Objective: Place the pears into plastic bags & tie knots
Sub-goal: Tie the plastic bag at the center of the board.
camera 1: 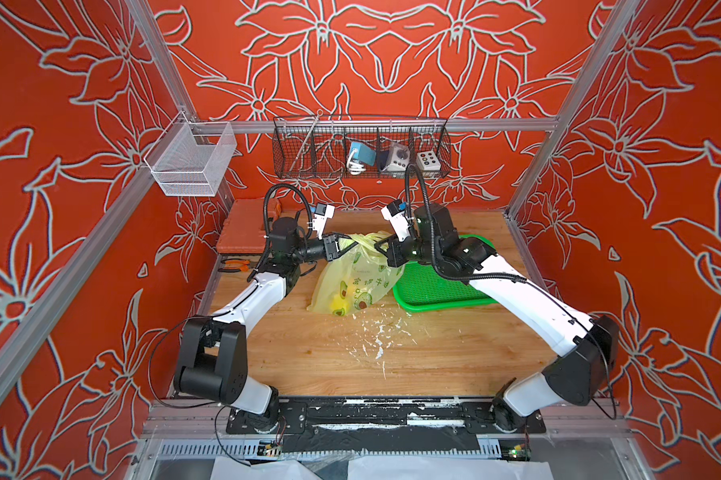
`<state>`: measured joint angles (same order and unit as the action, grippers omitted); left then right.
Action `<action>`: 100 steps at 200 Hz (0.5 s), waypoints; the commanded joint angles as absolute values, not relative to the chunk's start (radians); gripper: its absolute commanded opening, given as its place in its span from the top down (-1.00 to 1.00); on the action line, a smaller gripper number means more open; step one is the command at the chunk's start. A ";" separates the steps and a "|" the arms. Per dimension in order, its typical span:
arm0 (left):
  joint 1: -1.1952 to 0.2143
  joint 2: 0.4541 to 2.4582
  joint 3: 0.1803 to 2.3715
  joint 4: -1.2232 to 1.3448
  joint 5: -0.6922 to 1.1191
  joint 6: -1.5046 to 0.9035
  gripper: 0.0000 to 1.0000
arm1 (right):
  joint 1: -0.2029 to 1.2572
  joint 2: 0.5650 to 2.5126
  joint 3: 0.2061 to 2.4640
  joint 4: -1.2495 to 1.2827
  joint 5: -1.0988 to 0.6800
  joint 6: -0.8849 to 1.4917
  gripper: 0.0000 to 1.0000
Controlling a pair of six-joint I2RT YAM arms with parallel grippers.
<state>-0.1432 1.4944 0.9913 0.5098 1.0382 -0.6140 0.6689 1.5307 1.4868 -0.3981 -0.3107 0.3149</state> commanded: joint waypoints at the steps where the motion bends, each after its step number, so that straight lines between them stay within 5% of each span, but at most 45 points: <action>1: -0.109 1.487 1.025 0.566 1.020 -0.628 1.00 | 0.626 1.513 1.472 -0.424 -0.210 0.359 1.00; 100: -0.109 1.511 1.031 0.657 1.068 -0.684 1.00 | 0.673 1.559 1.439 -0.385 -0.316 0.391 1.00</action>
<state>-0.1287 1.4967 0.9913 0.5690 1.0595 -0.6571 0.6701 1.5494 1.4761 -0.3573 -0.3172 0.3660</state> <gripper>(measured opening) 0.047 0.047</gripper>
